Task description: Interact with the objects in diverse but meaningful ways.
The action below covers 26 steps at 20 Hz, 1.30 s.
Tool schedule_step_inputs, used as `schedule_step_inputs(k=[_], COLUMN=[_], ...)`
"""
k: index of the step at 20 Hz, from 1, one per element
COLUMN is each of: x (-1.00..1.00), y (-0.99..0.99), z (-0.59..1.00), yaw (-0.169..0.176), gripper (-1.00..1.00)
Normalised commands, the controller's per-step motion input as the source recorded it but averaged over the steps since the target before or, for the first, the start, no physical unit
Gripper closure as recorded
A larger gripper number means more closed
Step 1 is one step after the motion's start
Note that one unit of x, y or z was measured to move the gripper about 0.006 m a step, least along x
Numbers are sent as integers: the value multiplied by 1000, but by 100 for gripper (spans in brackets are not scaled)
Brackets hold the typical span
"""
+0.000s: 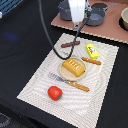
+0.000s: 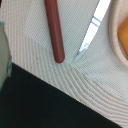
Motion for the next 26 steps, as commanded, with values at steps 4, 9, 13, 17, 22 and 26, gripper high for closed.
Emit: schedule_step_inputs(k=[4,9,13,17,22,26], x=[692,705,609,525,443,241], y=[-410,-493,-599,-506,-474,-220], z=[236,110,1,-36,-122,-252], yaw=[-138,-111,-58,-39,-36,-8], gripper=[-100,-100,-100,-100,-100,-100])
